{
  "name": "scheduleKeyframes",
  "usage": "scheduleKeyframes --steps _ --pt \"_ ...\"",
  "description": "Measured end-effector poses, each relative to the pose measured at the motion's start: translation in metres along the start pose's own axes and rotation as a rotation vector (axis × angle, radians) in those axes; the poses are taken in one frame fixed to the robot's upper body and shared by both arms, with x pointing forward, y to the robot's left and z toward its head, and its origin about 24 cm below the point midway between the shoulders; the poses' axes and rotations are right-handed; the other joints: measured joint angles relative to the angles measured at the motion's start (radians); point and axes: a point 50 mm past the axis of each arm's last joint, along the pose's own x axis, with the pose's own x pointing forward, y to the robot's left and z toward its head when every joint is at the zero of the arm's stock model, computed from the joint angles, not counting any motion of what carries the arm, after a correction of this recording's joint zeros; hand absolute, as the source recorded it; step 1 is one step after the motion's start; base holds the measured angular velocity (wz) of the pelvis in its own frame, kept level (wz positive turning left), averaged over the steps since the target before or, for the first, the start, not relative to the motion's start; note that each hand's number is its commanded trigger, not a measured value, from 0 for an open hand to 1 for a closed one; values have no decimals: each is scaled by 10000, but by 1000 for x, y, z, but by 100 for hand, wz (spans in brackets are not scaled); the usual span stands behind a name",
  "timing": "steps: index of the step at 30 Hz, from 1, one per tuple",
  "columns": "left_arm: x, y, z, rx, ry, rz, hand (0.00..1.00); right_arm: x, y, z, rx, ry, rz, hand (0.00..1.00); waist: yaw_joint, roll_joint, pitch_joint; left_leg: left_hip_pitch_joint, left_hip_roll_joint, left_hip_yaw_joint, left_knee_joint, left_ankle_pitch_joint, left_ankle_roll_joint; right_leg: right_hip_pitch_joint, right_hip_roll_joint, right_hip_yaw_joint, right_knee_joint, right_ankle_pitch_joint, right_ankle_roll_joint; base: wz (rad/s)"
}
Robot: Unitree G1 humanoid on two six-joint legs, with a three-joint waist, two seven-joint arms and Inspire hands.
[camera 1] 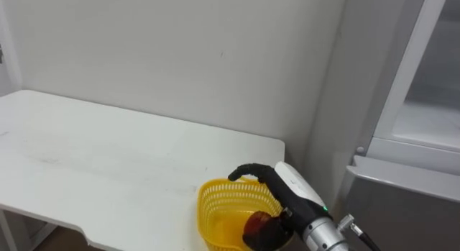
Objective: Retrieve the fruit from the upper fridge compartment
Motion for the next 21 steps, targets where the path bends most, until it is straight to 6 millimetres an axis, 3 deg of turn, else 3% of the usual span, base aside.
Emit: scheduleKeyframes --steps 17,21 --pt "0 0 -1 2 39 158 0 0 1 -2 554 122 -82 0 -15 79 -95 25 -10 -11 -70 5 10 26 -15 -29 27 -1 5 0" --pt "0 -2 -5 -15 153 246 0 0 1 -3 1010 146 -95 0 -45 56 -66 192 -31 7 -115 15 29 163 -32 1 23 -20 36 0"
